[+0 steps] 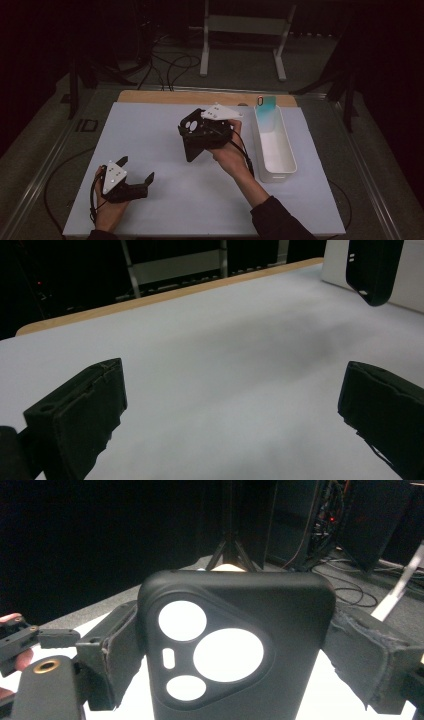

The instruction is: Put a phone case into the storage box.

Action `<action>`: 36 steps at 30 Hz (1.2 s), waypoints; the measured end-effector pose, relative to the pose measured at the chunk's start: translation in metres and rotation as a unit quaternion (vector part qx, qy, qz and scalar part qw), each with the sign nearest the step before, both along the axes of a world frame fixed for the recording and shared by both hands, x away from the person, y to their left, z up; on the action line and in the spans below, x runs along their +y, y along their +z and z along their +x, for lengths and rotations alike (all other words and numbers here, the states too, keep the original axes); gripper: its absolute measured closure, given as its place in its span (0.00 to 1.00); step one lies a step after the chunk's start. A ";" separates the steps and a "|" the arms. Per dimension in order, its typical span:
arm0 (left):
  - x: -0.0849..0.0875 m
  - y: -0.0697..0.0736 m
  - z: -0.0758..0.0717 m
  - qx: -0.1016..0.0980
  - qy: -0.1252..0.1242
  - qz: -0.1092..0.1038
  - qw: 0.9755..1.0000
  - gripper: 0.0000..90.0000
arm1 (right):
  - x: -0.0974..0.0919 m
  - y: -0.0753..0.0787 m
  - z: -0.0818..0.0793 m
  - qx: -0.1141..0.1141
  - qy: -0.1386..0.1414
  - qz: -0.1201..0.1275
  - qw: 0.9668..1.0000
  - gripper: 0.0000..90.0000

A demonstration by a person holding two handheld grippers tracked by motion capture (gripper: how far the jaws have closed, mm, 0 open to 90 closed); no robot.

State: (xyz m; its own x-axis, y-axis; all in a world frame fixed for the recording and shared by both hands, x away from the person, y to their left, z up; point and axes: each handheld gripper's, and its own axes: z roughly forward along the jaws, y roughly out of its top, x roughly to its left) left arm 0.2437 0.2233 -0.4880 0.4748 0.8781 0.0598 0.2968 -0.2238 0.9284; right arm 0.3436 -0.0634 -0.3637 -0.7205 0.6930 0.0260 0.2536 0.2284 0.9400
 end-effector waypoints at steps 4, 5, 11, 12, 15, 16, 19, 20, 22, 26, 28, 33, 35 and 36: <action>0.000 -0.001 0.001 0.001 0.002 -0.001 1.000 0.00 | -0.004 0.001 0.004 0.004 -0.004 0.006 1.000 0.15; 0.000 -0.001 0.001 0.001 0.002 0.000 1.000 0.00 | -0.005 0.001 0.005 0.003 -0.006 0.007 1.000 0.15; 0.000 -0.002 0.001 0.001 0.004 0.002 1.000 0.00 | -0.007 0.001 0.010 0.008 -0.012 0.007 1.000 0.15; 0.000 -0.002 0.001 0.001 0.004 0.002 1.000 0.00 | -0.008 0.001 0.010 0.008 -0.013 0.006 1.000 0.15; 0.000 -0.002 0.001 0.001 0.004 0.003 1.000 0.00 | -0.008 0.002 0.012 0.006 -0.013 0.005 1.000 0.15; 0.000 -0.002 0.001 0.001 0.004 0.003 1.000 0.00 | -0.008 0.002 0.012 0.007 -0.014 0.006 1.000 0.15; 0.000 -0.002 0.001 0.002 0.003 0.004 1.000 0.00 | -0.009 0.003 0.014 0.004 -0.015 0.005 1.000 0.15; 0.000 -0.002 0.001 0.002 0.003 0.004 1.000 0.00 | -0.010 0.004 0.014 0.003 -0.015 0.005 1.000 0.15; 0.000 -0.002 0.001 0.002 0.004 0.004 1.000 0.00 | -0.010 0.004 0.015 0.004 -0.017 0.004 1.000 0.15; -0.001 -0.002 0.001 0.003 0.003 0.006 1.000 0.00 | -0.012 0.005 0.018 0.004 -0.018 0.006 1.000 0.15; -0.001 -0.002 0.001 0.003 0.004 0.007 1.000 0.00 | -0.012 0.006 0.019 0.004 -0.019 0.008 1.000 0.15; -0.001 -0.002 0.001 0.002 0.004 0.007 1.000 0.00 | -0.014 0.008 0.021 0.000 -0.022 0.005 1.000 0.15; -0.001 -0.002 0.001 0.001 0.004 0.007 1.000 0.00 | -0.015 0.009 0.022 0.000 -0.024 0.004 1.000 0.15; -0.001 -0.002 0.001 0.001 0.004 0.007 1.000 0.00 | -0.016 0.009 0.022 -0.002 -0.026 0.003 1.000 0.15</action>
State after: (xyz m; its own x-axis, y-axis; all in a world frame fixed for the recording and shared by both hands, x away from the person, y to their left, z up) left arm 0.2446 0.2225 -0.4897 0.4672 0.8813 0.0703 0.3010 -0.2333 0.9246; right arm 0.3658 -0.0796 -0.3547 -0.6834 0.7295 0.0276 0.2615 0.2093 0.9423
